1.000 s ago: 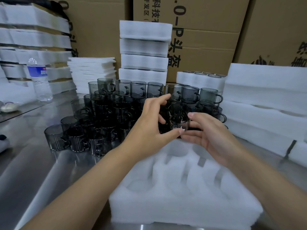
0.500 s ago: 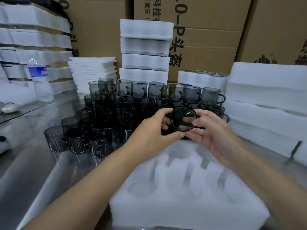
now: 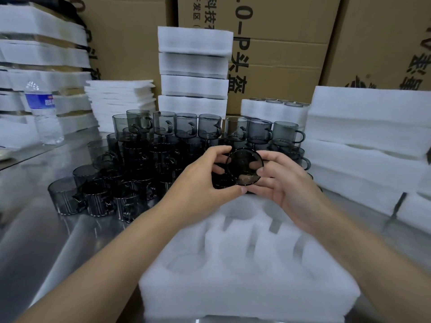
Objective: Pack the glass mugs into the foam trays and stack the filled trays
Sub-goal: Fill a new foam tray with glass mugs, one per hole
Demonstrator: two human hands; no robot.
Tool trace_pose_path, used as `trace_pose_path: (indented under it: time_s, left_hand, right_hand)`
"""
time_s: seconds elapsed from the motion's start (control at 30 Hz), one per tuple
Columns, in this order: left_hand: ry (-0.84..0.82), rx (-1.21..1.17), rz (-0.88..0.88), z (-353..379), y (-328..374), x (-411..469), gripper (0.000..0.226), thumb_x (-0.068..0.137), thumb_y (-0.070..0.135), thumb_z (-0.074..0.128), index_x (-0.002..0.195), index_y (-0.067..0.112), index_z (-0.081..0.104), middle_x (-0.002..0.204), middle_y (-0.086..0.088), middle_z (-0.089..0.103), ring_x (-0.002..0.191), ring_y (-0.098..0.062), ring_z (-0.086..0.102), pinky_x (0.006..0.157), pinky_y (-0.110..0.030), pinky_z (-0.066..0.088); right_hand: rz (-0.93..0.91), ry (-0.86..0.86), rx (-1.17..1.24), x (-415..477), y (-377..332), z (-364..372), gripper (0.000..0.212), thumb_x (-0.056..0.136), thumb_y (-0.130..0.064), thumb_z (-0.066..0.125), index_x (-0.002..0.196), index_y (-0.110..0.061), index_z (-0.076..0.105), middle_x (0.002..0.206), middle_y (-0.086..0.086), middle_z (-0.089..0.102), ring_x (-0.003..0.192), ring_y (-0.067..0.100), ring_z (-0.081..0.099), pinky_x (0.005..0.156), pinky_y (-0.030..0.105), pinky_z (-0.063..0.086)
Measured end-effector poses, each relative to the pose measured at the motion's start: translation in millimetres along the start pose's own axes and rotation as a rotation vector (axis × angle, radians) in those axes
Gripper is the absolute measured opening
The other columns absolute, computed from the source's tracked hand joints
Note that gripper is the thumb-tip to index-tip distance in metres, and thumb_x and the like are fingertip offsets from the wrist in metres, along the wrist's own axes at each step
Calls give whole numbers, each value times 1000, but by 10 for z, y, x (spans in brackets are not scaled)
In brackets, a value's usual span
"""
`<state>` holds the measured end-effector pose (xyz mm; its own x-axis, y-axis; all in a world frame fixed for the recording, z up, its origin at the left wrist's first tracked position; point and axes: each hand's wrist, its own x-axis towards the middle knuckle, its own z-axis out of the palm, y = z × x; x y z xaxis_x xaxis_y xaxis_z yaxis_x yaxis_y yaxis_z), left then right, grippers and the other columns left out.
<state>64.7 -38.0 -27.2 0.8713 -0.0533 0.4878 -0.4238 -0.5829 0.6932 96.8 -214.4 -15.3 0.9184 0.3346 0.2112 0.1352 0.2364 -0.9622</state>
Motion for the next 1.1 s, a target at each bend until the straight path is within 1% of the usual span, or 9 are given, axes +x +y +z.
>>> trace_pose_path:
  time_s: [0.07, 0.17, 0.33, 0.53, 0.6, 0.73, 0.87, 0.97, 1.1]
  left_hand:
    - [-3, -16, -2, -3, 0, 0, 67, 69, 42, 78, 128, 39, 45, 113, 22, 57, 105, 4, 53, 78, -22, 44]
    - [-7, -34, -7, -14, 20, -3, 57, 69, 43, 77, 116, 50, 46, 107, 24, 59, 101, 8, 54, 77, -21, 44]
    - [2, -43, 0, -19, 46, -11, 52, 70, 38, 80, 103, 56, 45, 103, 24, 61, 98, 10, 54, 76, -19, 44]
    - [11, -36, -1, -25, 52, -17, 47, 70, 40, 78, 103, 54, 48, 101, 26, 61, 93, 10, 55, 73, -14, 41]
    - [10, -40, -19, -29, 50, -10, 46, 70, 43, 78, 105, 52, 50, 100, 25, 62, 85, 10, 57, 69, -11, 39]
    - [-17, -69, -49, -31, 88, -10, 42, 65, 50, 77, 102, 40, 59, 90, 18, 67, 86, 6, 61, 66, -7, 40]
    - [-71, -92, -64, -35, 150, -22, 41, 58, 60, 65, 89, 33, 63, 69, 18, 65, 65, 6, 58, 59, -5, 40]
    - [-96, -41, -74, -31, 155, -24, 46, 54, 65, 60, 85, 30, 63, 61, 21, 61, 59, 5, 54, 53, -8, 37]
    - [-90, -42, -92, -29, 128, -24, 35, 59, 55, 63, 80, 27, 63, 64, 23, 62, 59, 7, 54, 53, -7, 38]
  right_hand:
    - [3, 1, -28, -1, -7, -1, 44, 75, -10, 60, 119, -7, 57, 99, 11, 69, 97, 30, 69, 86, 43, 56]
    - [-1, 9, -95, -7, -12, 4, 51, 67, -18, 60, 116, -7, 60, 106, 17, 68, 105, 33, 64, 86, 47, 56]
    - [-3, 30, -155, -16, -29, 11, 49, 63, -23, 60, 110, -13, 62, 96, 7, 68, 92, 22, 65, 66, 31, 54]
    - [-4, 53, -176, 0, -5, 9, 45, 69, -24, 64, 113, -13, 63, 100, 8, 64, 89, 19, 59, 63, 28, 50]
    - [-10, 61, -170, 8, -4, 18, 38, 71, -27, 64, 107, -15, 64, 92, 4, 65, 81, 16, 60, 63, 28, 49]
    - [-54, 88, -239, -4, -14, 36, 27, 69, -42, 65, 89, -24, 65, 77, -4, 66, 65, 12, 60, 64, 29, 47]
    - [-116, 79, -315, -34, -25, 63, 20, 73, -42, 60, 80, -24, 66, 62, -13, 62, 49, 2, 54, 50, 16, 45]
    - [-95, 80, -365, -28, -18, 54, 16, 73, -41, 61, 71, -26, 67, 63, -10, 59, 49, 1, 49, 57, 22, 44]
    - [-88, 67, -419, -11, 28, 16, 16, 85, -32, 62, 73, -21, 66, 70, -3, 58, 53, 1, 49, 65, 26, 42]
